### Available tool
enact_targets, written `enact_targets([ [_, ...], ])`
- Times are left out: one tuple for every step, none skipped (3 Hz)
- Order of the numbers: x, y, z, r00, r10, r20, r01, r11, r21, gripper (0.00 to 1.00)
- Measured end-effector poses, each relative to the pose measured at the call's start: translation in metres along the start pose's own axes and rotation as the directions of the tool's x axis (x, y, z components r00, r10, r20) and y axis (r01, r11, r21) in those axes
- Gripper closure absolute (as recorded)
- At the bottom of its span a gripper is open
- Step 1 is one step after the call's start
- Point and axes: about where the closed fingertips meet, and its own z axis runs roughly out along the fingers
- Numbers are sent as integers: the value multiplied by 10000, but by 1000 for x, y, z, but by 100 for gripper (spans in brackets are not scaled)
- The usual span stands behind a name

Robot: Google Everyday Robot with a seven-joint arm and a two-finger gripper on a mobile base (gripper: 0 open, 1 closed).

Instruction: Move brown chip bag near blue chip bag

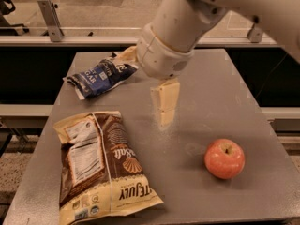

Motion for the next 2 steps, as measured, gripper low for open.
enact_targets([
  [-31,1,23,9684,-2472,-321,2460,9685,-374,0],
  [-53,4,35,9142,-4035,-391,4005,9139,-669,0],
])
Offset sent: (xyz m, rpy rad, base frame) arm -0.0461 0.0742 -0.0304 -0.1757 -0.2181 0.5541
